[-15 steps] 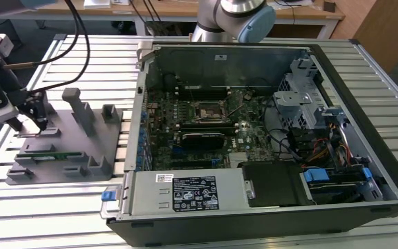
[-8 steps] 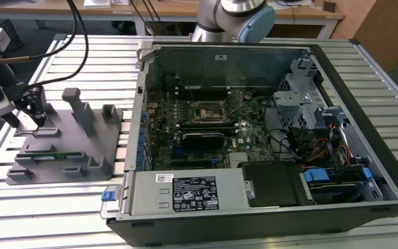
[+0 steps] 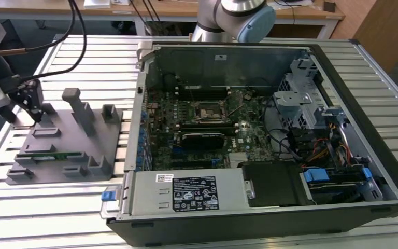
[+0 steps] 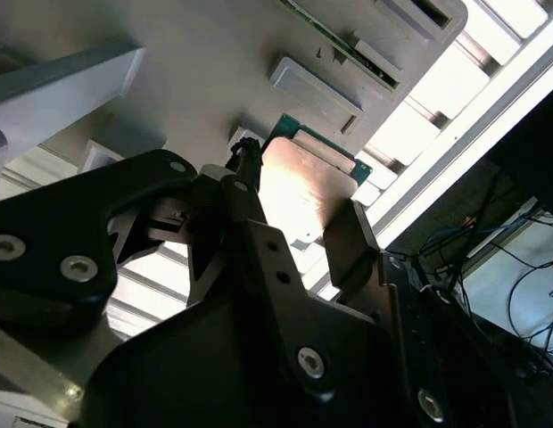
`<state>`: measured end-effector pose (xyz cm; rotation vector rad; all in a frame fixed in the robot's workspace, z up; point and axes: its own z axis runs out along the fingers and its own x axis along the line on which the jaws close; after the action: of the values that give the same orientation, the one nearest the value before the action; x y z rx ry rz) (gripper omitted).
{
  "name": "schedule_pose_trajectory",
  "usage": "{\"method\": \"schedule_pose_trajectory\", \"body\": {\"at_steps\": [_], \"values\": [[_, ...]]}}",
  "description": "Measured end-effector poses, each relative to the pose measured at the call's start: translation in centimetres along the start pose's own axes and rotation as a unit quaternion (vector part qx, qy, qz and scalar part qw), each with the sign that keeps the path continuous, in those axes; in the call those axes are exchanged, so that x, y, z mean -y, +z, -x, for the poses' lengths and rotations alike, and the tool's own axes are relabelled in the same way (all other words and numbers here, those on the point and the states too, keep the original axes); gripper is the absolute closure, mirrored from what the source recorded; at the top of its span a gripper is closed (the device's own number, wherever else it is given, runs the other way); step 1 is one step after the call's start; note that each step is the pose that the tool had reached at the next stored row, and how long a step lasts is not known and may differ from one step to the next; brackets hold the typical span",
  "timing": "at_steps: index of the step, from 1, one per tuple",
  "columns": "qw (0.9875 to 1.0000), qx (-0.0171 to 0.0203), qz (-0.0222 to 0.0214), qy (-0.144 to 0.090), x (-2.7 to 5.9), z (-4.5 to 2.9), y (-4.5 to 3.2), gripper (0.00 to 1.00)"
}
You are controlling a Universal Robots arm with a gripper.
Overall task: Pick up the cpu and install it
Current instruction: 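Pick up the cpu and move it towards the insertion slot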
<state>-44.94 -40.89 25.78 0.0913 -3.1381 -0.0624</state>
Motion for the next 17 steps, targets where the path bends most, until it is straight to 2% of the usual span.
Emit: {"method": "schedule_pose_trajectory", "body": {"at_steps": [17], "values": [[1.0, 0.0, -0.0005, 0.0, -0.34, -0.01, -3.06, 0.47]]}}
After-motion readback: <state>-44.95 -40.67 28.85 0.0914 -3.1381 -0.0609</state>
